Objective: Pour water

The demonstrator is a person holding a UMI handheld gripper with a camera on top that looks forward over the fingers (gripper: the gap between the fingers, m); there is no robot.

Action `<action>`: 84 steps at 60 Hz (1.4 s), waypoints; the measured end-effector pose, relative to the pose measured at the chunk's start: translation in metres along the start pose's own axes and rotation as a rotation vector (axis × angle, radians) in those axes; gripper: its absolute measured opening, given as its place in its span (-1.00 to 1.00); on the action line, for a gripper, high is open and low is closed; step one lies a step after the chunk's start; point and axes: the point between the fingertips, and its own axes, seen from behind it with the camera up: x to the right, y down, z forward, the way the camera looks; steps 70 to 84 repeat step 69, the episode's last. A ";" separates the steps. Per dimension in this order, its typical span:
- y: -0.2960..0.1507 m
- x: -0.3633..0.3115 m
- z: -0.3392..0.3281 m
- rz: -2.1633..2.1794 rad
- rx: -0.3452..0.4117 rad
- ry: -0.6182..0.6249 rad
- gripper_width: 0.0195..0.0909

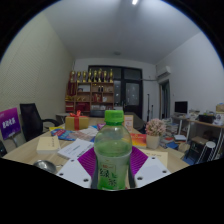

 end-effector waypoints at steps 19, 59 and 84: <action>0.005 -0.009 -0.018 0.036 -0.126 -0.033 0.85; -0.038 -0.097 -0.357 -0.008 -0.084 -0.149 0.79; -0.032 -0.107 -0.391 0.036 -0.104 -0.157 0.80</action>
